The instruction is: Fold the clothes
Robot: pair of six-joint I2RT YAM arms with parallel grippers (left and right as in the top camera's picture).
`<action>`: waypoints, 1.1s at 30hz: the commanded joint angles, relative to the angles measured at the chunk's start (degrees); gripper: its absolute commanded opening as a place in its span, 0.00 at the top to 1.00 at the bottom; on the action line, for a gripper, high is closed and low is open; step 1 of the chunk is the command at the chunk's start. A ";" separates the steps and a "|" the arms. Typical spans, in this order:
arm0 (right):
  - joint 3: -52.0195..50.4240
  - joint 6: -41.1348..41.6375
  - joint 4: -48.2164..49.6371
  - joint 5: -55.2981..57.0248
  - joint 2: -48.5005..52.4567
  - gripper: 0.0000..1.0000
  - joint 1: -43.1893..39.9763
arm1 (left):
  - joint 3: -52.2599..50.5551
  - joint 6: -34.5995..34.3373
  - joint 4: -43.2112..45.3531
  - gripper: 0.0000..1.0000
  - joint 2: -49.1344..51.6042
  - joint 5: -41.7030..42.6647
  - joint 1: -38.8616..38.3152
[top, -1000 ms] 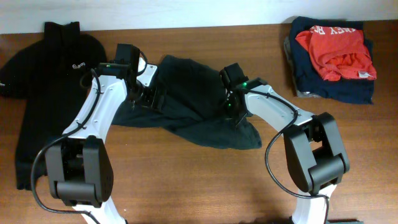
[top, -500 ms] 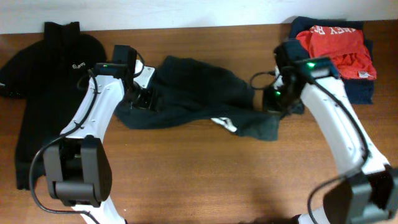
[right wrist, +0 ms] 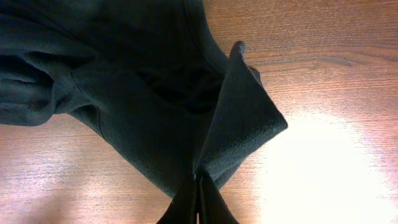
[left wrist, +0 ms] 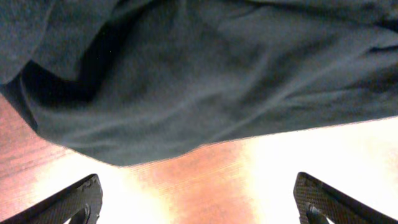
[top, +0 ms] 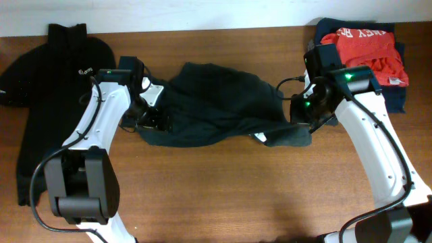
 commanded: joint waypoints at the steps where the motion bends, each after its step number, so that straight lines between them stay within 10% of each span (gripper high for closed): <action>1: 0.66 -1.14 0.15 1.55 -0.04 0.96 -0.04 | -4.04 1.18 3.72 0.02 -1.07 -2.21 -0.15; 15: 0.63 -1.53 0.35 1.53 -0.04 0.96 -0.04 | -7.89 -2.97 18.95 0.09 1.95 -10.78 -0.28; 18: 0.63 -1.53 0.33 1.53 -0.04 0.96 -0.04 | -7.89 -2.95 19.06 0.44 5.09 -10.75 -0.28; 19: 0.63 -1.55 0.35 1.53 -0.04 0.96 -0.04 | -7.89 -2.97 18.99 0.81 6.05 -10.54 -0.28; 21: 0.63 -1.62 0.35 1.53 -0.04 0.96 -0.04 | -7.85 -3.61 18.99 0.99 6.54 -10.16 -0.26; 33: 0.28 -1.70 -0.13 1.53 -0.04 0.96 -0.04 | 10.51 -4.20 21.27 0.99 0.52 -11.52 -0.22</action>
